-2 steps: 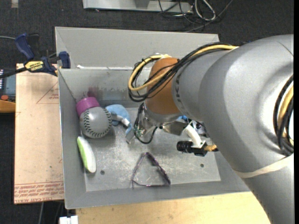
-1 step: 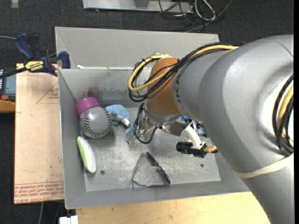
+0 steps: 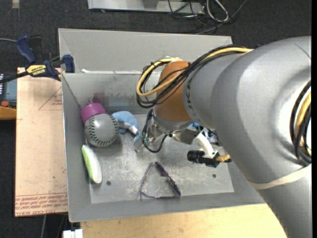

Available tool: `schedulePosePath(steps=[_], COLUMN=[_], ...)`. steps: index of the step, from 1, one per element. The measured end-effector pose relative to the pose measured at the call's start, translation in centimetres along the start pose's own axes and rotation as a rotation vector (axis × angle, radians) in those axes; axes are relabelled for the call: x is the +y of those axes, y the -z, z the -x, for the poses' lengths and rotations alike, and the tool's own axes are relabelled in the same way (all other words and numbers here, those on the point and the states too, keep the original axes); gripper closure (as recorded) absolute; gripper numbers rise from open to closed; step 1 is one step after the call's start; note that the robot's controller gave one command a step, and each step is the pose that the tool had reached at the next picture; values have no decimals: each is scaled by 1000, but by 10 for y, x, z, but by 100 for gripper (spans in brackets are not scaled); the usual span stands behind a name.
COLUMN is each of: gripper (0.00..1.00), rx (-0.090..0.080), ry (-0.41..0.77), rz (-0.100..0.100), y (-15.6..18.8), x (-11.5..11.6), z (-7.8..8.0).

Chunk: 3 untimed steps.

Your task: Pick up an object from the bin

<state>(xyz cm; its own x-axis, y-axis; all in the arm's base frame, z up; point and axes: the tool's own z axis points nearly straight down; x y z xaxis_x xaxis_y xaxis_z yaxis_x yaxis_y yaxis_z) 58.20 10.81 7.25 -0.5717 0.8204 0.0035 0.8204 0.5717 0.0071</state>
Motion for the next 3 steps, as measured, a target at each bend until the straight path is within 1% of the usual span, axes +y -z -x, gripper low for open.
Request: schedulePosePath(steps=[1, 2, 3], gripper=[100, 100, 100], rx=[3, 3, 1], ry=[1, 3, 3], rz=[-8, -9, -4], y=[9, 29, 50], x=[-2, -3, -1], z=[-1, -1, 0])
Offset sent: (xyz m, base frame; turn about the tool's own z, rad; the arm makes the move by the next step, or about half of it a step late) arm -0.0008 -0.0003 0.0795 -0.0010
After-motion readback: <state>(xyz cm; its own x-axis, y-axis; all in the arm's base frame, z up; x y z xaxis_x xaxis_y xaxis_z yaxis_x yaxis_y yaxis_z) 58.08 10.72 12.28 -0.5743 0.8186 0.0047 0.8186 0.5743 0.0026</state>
